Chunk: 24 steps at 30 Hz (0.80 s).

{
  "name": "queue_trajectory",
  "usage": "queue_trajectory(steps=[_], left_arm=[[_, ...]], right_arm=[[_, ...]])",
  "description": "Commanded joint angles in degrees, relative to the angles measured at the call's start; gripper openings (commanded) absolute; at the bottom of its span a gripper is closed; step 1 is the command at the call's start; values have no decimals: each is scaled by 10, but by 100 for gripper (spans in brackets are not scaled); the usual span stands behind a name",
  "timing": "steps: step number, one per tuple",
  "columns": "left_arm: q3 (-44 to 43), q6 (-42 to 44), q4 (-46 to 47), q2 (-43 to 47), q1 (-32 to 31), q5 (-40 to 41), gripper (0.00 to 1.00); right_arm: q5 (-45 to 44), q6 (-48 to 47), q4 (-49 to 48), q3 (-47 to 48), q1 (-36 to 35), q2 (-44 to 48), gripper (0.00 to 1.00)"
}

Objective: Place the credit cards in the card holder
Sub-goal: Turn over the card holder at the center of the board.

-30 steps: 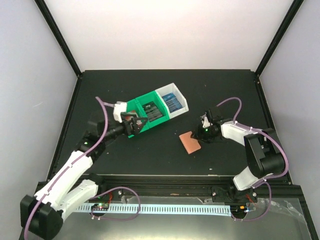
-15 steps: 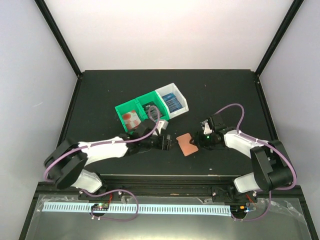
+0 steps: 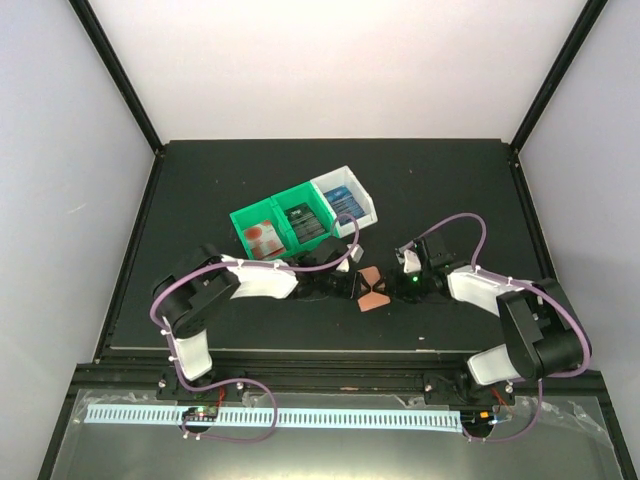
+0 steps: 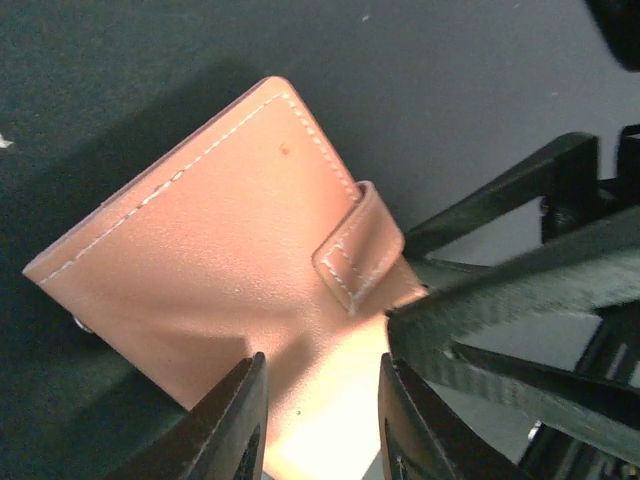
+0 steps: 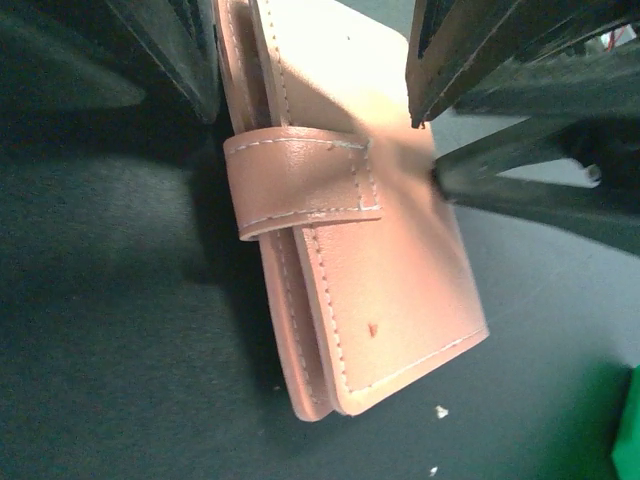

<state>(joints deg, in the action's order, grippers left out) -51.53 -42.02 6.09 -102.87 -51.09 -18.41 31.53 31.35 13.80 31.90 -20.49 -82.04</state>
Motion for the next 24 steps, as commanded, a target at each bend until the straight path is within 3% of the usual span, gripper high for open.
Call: queue_trajectory(steps=[1, 12, 17, 21, 24], left_arm=[[-30, 15, -58, -24, -4, 19, 31], [-6, -9, -53, -32, -4, 33, 20], [1, -17, -39, -31, -4, 31, 19], [7, -16, -34, -16, -4, 42, 20], [15, -13, -22, 6, -3, 49, 26]], right_arm=[[57, -5, -48, -17, -1, -15, 53], [175, 45, -167, -33, -1, 8, 45], [163, 61, -182, -31, -1, 15, 27], [104, 41, -133, -19, -1, 36, 10], [59, 17, -85, 0, -1, 56, 1]])
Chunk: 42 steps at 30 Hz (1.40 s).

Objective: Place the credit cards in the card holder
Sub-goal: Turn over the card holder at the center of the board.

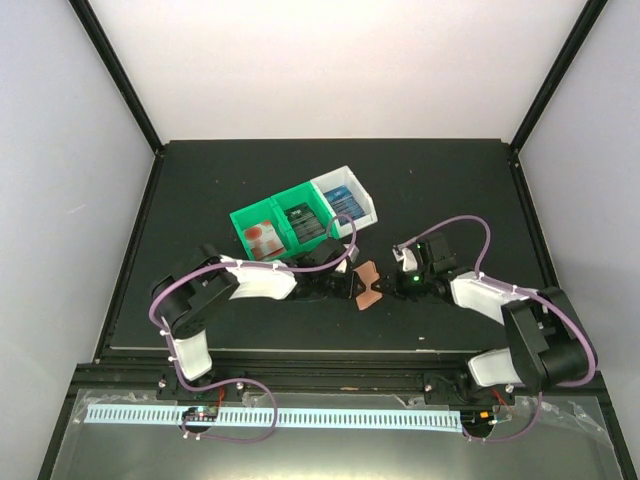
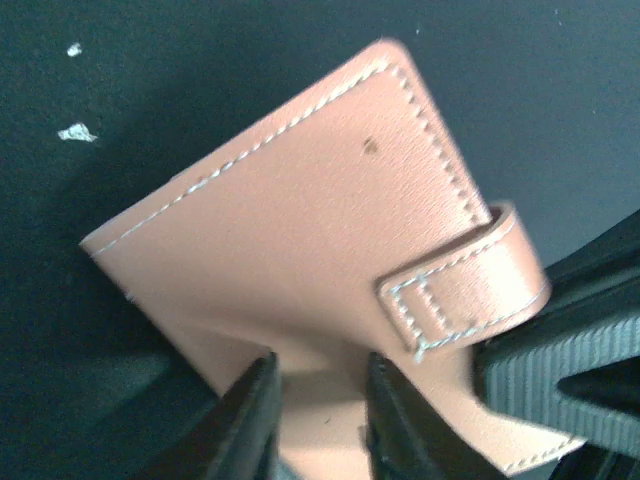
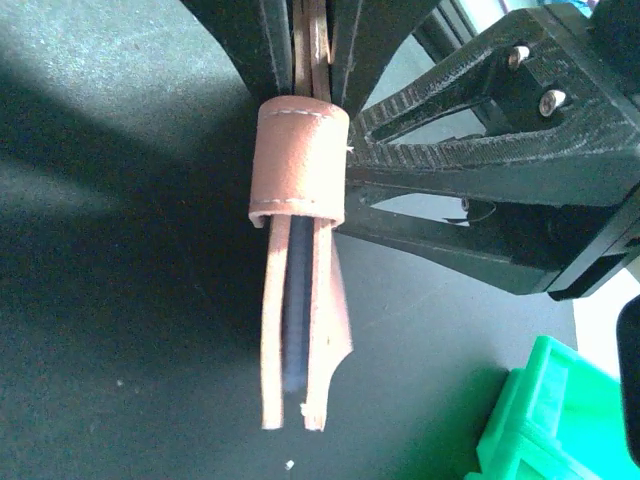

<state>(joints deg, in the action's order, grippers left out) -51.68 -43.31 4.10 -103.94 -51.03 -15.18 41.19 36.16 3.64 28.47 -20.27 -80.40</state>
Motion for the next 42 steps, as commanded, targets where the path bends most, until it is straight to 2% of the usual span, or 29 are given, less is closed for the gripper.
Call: queue_trajectory(steps=[1, 4, 6, 7, 10, 16, 19, 23, 26, 29, 31, 33, 35, 38, 42], left_arm=[[18, -2, -4, 27, -3, 23, 31], [19, -7, -21, 65, 0, 62, 43], [19, -14, -49, 90, 0, 122, 54], [20, -17, -64, 100, 1, 152, 56], [23, -34, -97, 120, 13, 204, 59], [60, -59, -93, 175, 39, 214, 63], [69, -61, -99, 196, 46, 222, 65], [85, -66, -95, 220, 61, 220, 66], [99, -67, -92, 237, 67, 222, 68], [109, -69, -92, 254, 73, 225, 71], [118, -70, -88, 265, 76, 222, 74], [127, -67, -72, 270, 80, 201, 77], [129, -52, -50, 264, 80, 165, 79], [115, -34, -45, 243, 80, 126, 79], [110, -15, -9, 221, 78, 74, 79]], right_arm=[[-59, -40, 42, 44, -4, 48, 1], [-146, -73, 125, 82, -12, 80, 1], [-236, -85, 186, 111, -27, 99, 1], [-275, -89, 210, 123, -34, 105, 1], [-387, -96, 281, 158, -59, 106, 1], [-618, -75, 408, 222, -131, 42, 1], [-675, -62, 441, 241, -166, 6, 1], [-691, -61, 460, 274, -214, -51, 3], [-651, -66, 449, 296, -241, -88, 9], [-561, -77, 413, 305, -254, -100, 18], [-482, -84, 382, 304, -254, -91, 27], [-417, -83, 356, 302, -253, -75, 39], [-378, -81, 339, 303, -251, -62, 45], [-382, -71, 328, 298, -231, -45, 46], [-441, -61, 311, 275, -174, -40, 46]])
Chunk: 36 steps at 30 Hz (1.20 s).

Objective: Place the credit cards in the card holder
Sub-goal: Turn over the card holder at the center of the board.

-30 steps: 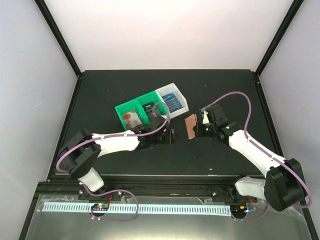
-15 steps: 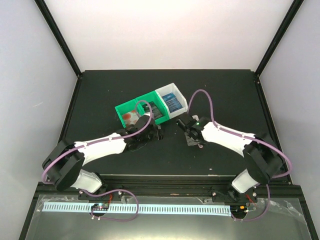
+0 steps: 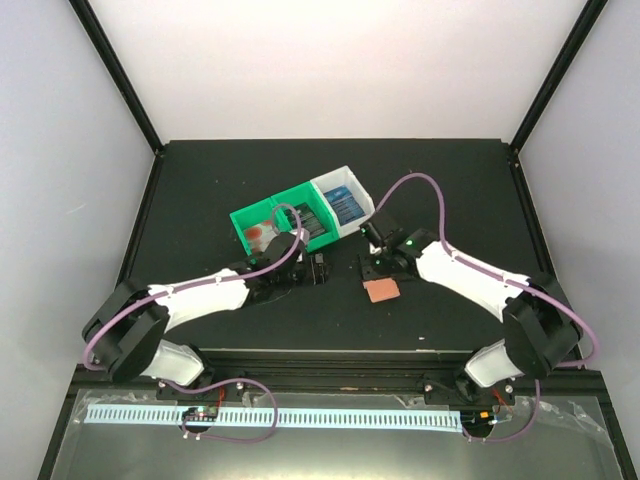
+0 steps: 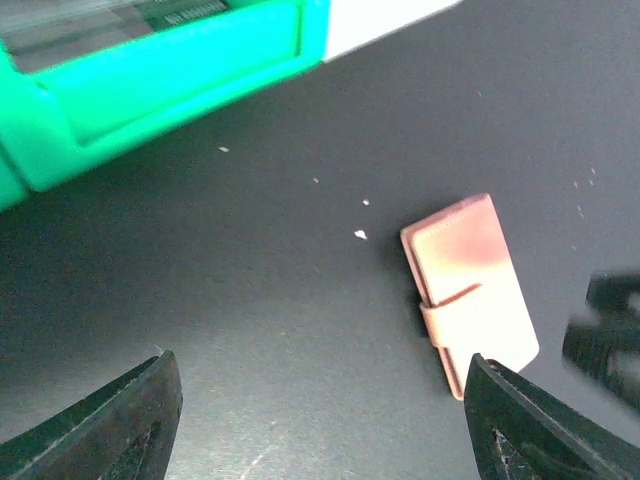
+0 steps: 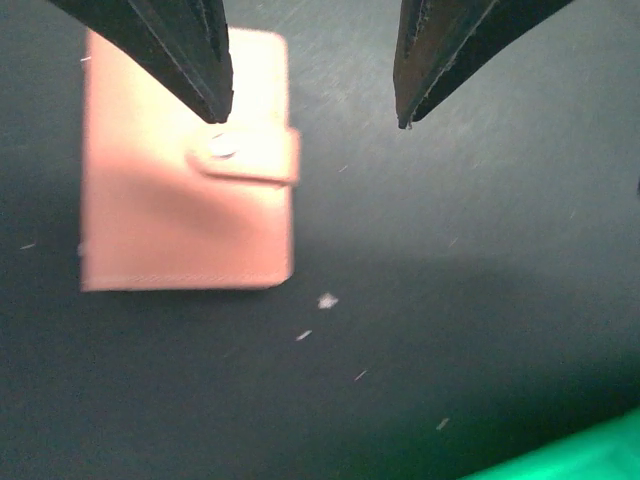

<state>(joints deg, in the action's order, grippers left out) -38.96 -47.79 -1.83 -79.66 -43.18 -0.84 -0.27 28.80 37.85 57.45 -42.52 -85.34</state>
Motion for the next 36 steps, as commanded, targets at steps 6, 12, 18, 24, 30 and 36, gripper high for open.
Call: queue_trajectory(steps=[6, 12, 18, 24, 30, 36], left_arm=[[-57, 77, 66, -71, -12, -145, 77], [-111, 99, 37, -124, -44, -150, 73], [-163, 115, 30, -188, -70, -164, 54], [-220, 127, 20, -252, -81, -182, 36], [-232, 127, -28, -283, -82, -146, 29], [-210, 129, -38, -302, -82, -136, 20]], right_arm=[[-63, 12, -47, -40, 115, -16, 46], [50, -16, -95, -94, 166, -16, 47], [139, -5, -151, -150, 193, -10, 46], [202, -5, -195, -189, 226, -7, 43], [245, -11, -218, -207, 241, -3, 42], [331, -19, -248, -215, 244, -15, 43]])
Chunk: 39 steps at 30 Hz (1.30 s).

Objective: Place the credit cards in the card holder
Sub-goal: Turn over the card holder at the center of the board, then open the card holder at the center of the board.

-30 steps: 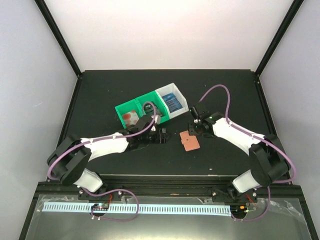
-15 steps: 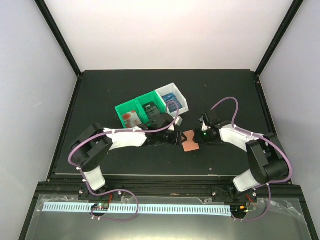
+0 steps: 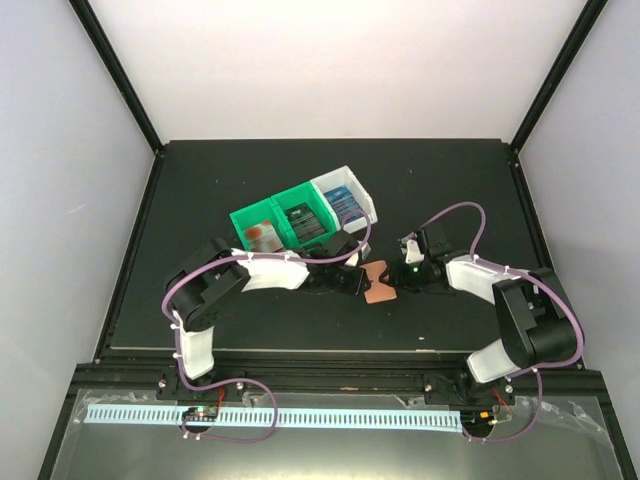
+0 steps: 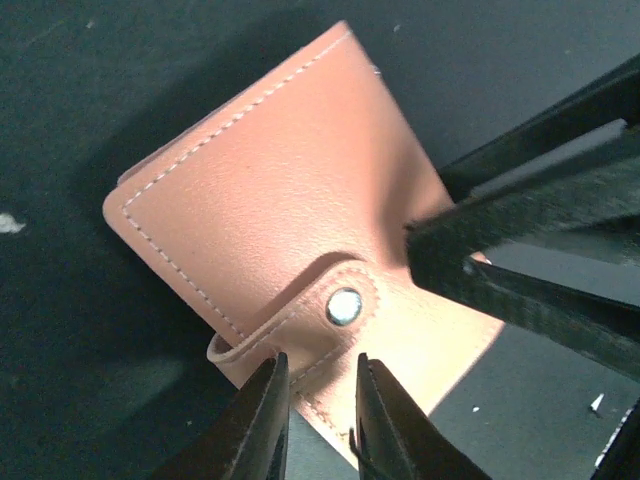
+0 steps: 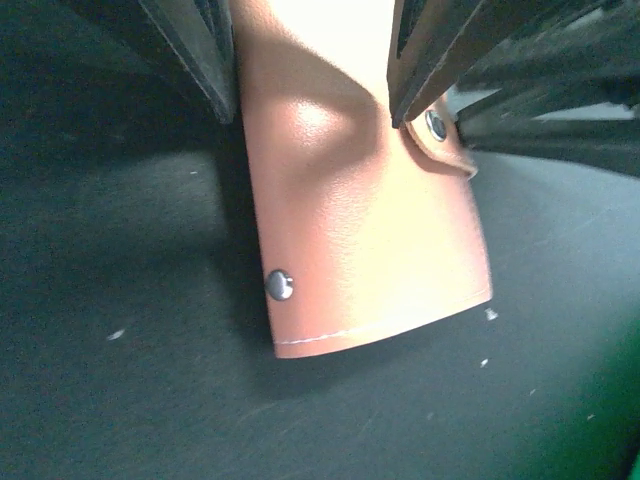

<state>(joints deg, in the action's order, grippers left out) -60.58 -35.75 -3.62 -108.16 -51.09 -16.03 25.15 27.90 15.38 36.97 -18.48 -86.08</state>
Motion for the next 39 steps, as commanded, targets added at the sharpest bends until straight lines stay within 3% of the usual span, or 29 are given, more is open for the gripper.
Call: queue_trajectory(steps=[1, 10, 20, 29, 39], left_arm=[[11, 7, -19, -20, -3, 20, 18], [47, -2, -8, -32, -2, 35, 10], [68, -8, 2, -11, 11, 51, 8], [80, -12, 16, -7, 17, 42, 7], [81, -13, 20, -5, 25, 42, 7]], right_arm=[[92, -8, -32, -13, 3, -9, 44], [252, 50, -165, -52, 4, 5, 45], [276, 40, -178, -66, -6, 45, 45], [117, -26, -39, -16, -47, 18, 45], [-38, -36, 39, 14, -64, 29, 47]])
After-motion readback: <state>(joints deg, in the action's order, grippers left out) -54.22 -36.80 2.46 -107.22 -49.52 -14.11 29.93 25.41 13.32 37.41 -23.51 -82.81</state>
